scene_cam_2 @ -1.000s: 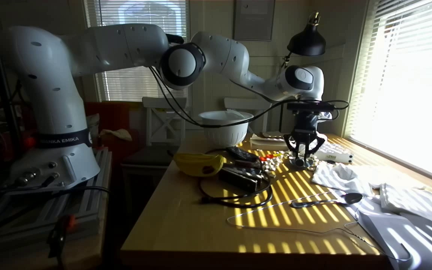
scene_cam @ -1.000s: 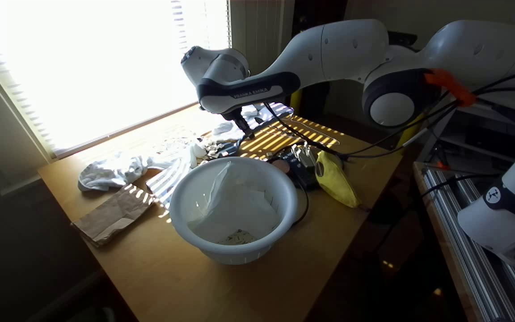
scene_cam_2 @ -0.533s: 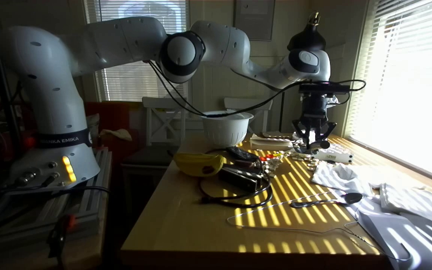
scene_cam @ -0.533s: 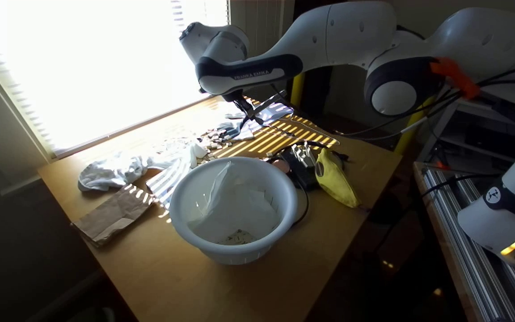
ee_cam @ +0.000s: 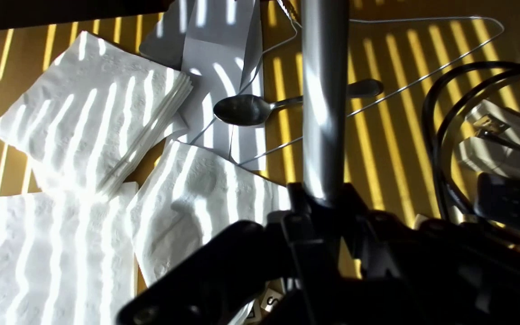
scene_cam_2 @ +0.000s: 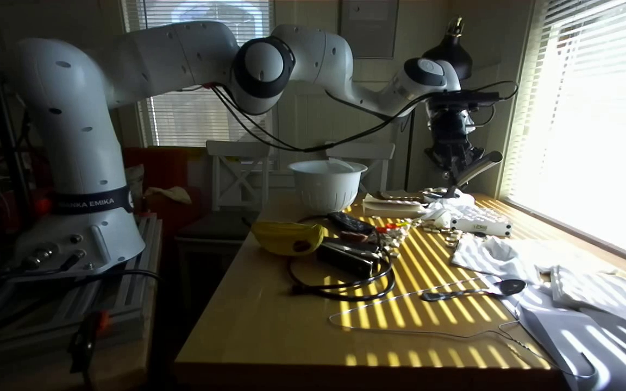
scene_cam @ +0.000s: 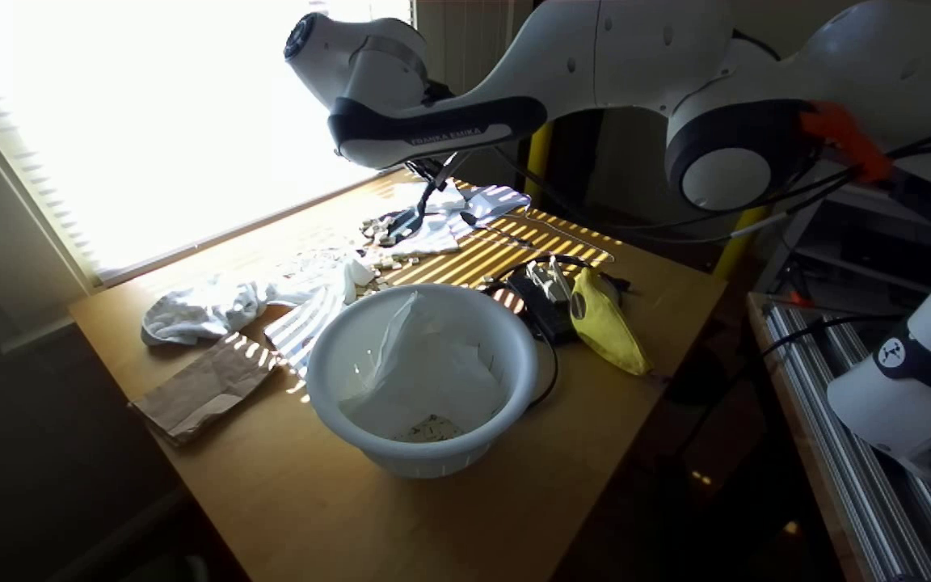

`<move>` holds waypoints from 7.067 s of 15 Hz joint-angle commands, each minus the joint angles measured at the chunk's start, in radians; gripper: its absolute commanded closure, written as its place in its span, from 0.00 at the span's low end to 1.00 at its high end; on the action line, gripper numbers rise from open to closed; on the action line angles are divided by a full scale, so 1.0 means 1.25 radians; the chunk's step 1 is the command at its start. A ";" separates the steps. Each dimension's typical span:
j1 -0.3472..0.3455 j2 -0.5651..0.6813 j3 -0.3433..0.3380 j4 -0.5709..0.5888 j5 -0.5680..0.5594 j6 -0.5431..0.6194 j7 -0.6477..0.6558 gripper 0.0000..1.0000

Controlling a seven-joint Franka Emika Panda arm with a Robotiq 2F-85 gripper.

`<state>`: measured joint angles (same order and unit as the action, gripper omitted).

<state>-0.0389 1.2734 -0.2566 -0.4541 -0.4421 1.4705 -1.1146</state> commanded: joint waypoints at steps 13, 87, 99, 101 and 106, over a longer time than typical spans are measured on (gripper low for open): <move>0.033 -0.046 0.016 -0.014 0.002 0.118 -0.148 0.78; 0.165 -0.011 0.173 0.007 0.113 0.568 -1.106 0.94; 0.191 0.003 0.171 0.014 0.116 0.615 -1.213 0.78; 0.192 0.006 0.169 0.016 0.116 0.611 -1.210 0.78; 0.204 0.024 0.156 0.028 0.104 0.626 -1.195 0.94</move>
<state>0.1982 1.2740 -0.0352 -0.4584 -0.3185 2.2430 -2.6117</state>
